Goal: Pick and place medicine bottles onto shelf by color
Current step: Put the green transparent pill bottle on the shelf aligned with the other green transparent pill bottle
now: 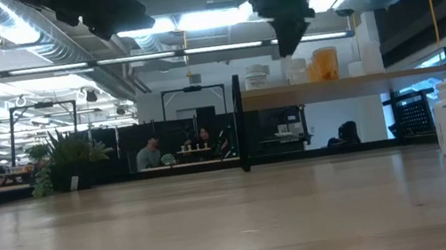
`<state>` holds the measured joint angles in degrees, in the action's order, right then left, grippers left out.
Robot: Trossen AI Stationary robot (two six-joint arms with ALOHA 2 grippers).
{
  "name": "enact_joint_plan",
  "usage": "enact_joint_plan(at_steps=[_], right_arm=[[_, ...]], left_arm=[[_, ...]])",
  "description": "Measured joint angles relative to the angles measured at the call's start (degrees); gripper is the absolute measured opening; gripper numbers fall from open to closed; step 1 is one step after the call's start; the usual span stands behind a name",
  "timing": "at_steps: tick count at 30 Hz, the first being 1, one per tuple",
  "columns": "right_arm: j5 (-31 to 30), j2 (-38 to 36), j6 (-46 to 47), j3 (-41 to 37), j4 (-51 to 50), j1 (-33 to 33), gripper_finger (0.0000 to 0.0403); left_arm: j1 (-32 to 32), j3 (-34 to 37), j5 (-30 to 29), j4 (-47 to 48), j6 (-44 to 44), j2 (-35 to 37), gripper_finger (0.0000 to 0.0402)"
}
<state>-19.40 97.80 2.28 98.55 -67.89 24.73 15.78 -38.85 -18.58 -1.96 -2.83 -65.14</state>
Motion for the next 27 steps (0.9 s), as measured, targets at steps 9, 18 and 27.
enact_joint_plan(at_steps=[9,18,27], right_arm=[[0.1,-1.3,-5.4,3.6,-9.3,-8.0,0.0213],[0.5,-2.2,-0.9,3.2,-14.6,-19.7,0.0143],[0.5,-2.2,2.1,3.2,-14.7,-29.5,0.0098]], left_arm=[[0.0,0.0,0.0,0.0,0.0,0.0,0.0180],[0.0,0.0,0.0,0.4,0.0,0.0,0.0180],[1.6,-0.4,-0.9,4.2,1.4,0.0,0.0180]])
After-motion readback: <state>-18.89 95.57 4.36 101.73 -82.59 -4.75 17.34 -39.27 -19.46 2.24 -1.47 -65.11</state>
